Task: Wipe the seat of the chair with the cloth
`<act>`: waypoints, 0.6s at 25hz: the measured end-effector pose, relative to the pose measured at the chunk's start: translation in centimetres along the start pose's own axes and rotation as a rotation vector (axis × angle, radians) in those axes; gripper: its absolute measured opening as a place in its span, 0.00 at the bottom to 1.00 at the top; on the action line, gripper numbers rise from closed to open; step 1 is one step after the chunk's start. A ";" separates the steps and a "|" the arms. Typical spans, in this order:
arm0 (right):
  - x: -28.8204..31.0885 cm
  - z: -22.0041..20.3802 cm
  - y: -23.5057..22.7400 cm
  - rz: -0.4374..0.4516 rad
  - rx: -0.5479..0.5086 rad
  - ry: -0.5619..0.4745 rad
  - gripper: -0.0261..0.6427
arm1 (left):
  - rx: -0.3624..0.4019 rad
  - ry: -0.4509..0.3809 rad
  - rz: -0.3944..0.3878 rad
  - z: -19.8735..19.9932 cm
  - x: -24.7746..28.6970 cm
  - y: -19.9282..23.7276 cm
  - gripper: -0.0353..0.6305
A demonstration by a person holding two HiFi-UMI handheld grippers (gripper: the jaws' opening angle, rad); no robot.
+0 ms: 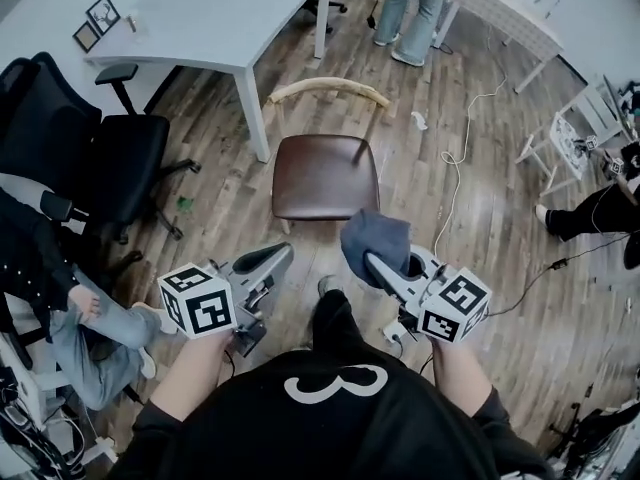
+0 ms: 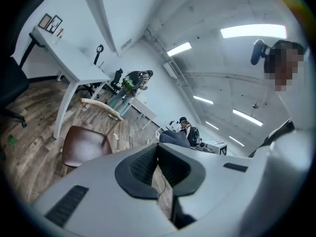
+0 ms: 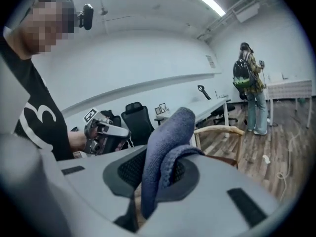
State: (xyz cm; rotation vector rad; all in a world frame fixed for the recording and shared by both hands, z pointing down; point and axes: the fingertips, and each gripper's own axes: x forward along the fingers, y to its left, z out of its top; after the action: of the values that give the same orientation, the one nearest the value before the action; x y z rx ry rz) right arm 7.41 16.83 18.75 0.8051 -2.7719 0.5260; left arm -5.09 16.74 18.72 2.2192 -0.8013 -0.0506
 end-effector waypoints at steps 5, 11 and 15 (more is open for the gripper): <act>-3.1 3.0 7.0 0.028 -0.080 -0.066 0.11 | 0.156 -0.024 -0.033 0.8 -4.4 -6.2 0.07; -5.3 4.6 11.5 0.041 -0.041 -0.138 0.11 | 0.181 -0.053 -0.063 0.6 -7.5 -10.0 0.07; -6.0 5.5 12.2 0.063 -0.017 -0.152 0.11 | 0.184 -0.068 -0.076 1.3 -7.9 -11.7 0.07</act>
State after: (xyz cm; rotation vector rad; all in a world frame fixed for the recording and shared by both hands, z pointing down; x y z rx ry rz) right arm 5.18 27.15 8.59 0.7873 -2.9454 0.4698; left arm -5.55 26.34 8.30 2.4328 -0.7857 -0.0927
